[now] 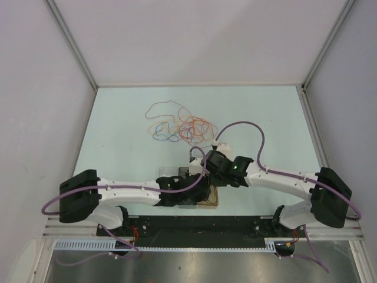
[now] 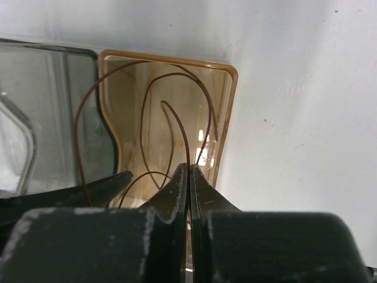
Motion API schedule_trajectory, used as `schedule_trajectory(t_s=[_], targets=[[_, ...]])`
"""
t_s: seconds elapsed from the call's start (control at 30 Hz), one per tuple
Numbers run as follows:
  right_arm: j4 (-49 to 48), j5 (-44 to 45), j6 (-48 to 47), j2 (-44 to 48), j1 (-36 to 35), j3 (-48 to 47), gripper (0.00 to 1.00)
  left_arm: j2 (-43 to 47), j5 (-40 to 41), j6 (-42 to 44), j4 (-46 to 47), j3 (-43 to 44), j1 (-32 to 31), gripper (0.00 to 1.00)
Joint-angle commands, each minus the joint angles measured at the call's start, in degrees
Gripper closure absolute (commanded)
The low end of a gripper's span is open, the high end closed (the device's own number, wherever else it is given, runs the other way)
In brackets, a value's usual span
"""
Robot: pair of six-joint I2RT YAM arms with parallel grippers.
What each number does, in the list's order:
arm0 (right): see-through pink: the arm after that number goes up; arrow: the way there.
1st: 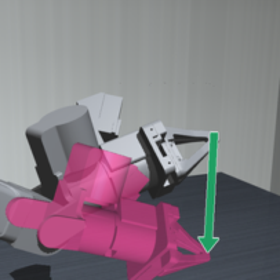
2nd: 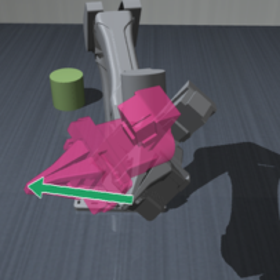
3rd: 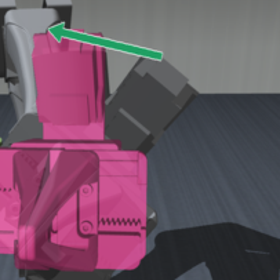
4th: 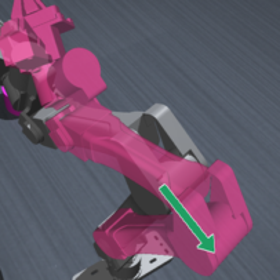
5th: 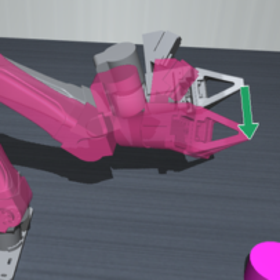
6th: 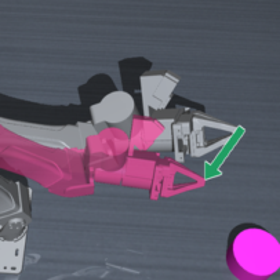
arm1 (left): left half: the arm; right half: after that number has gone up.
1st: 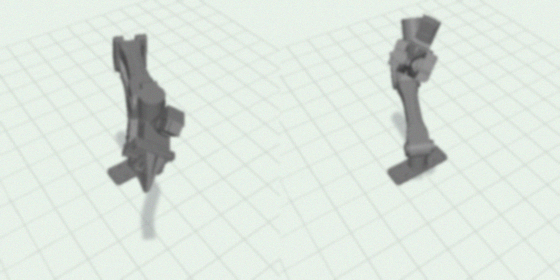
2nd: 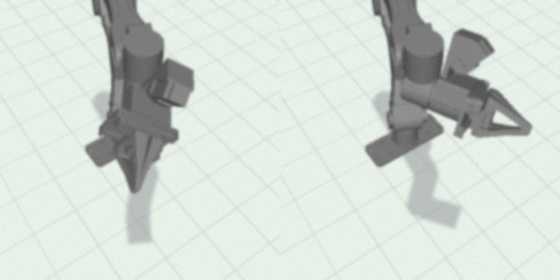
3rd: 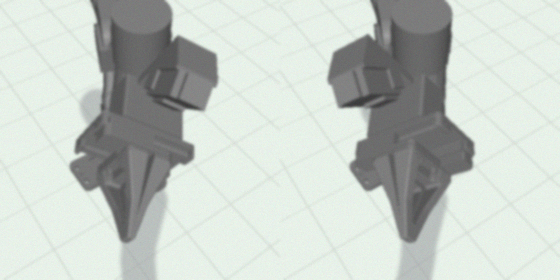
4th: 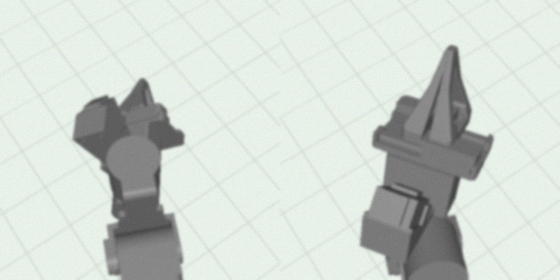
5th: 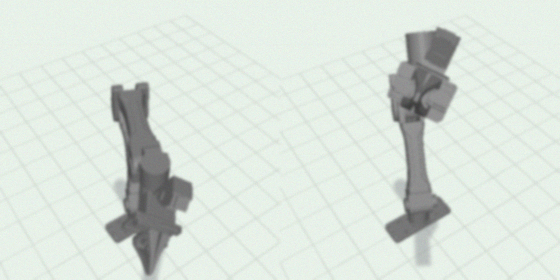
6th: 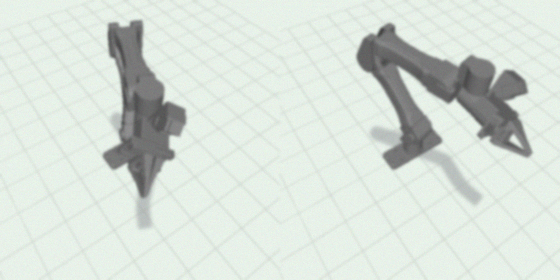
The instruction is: Untangle the cables
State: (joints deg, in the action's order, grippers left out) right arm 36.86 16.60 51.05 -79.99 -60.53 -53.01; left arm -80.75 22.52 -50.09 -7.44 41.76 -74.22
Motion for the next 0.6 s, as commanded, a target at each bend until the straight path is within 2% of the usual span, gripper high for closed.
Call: schedule_trajectory(t_s=[0.0,0.1,0.17,0.33,0.4,0.57], targets=[[-3.2,-0.9,-0.4,4.1,0.0,-0.2,1.00,4.5,1.7,-0.5,-2.5,3.8,-0.2,0.47],[-3.0,-1.7,-1.2,5.5,0.9,-0.3,0.99,4.7,3.4,0.9,-8.9,7.6,-0.2,0.38],[-2.8,-2.4,-1.9,6.2,1.5,-0.4,0.94,5.1,4.5,1.3,-11.1,9.4,-0.2,0.34],[-2.1,-3.5,-3.2,8.6,2.2,-1.3,0.71,6.3,6.7,2.1,-17.4,13.8,0.3,0.22],[-2.1,-3.6,-3.6,9.2,2.3,-1.6,0.63,7.4,7.4,2.4,-19.0,14.8,1.3,0.20],[-2.0,-4.0,-4.2,10.4,2.8,-2.4,0.55,9.8,6.7,5.2,-19.1,14.6,4.9,0.17]])
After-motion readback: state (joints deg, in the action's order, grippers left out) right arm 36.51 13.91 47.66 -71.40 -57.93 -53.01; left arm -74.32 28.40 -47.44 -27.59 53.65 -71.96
